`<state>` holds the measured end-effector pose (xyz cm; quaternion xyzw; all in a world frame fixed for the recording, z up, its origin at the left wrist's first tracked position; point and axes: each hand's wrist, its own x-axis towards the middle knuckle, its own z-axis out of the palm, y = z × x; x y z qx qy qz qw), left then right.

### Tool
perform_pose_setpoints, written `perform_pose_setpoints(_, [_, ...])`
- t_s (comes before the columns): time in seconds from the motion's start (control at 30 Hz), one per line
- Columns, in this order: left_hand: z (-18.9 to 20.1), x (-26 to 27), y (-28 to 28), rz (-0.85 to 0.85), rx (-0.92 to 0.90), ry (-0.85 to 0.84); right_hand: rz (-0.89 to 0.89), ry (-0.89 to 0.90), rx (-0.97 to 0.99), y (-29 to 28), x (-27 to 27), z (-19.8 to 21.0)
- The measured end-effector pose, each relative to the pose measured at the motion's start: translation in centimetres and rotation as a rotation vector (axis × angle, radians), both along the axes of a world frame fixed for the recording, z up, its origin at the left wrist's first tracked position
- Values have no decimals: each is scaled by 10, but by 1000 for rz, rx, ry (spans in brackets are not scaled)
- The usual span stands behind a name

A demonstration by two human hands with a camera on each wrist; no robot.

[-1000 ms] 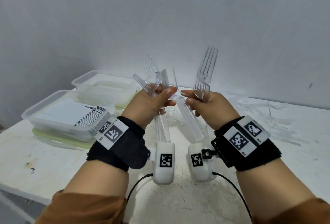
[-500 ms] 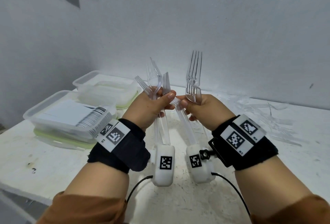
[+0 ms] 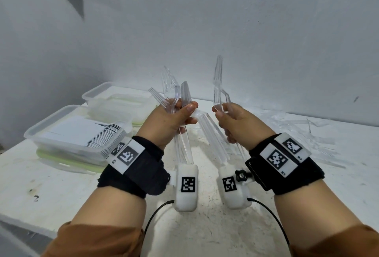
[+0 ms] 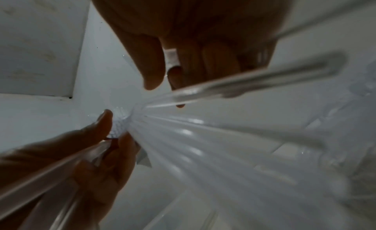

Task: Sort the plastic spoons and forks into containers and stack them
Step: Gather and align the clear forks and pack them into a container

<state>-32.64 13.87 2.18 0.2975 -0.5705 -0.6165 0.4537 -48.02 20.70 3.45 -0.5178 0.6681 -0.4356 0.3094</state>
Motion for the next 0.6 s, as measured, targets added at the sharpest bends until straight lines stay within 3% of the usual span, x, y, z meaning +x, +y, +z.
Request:
perform_pose_setpoints(0.17, [-2,-1,0,0,1,4,-21,56,-71,0,-4,-1])
perform_pose_setpoints(0.6, [-2,-4,-2,-5,-12,1,-27,-95,-236,-2,9,0])
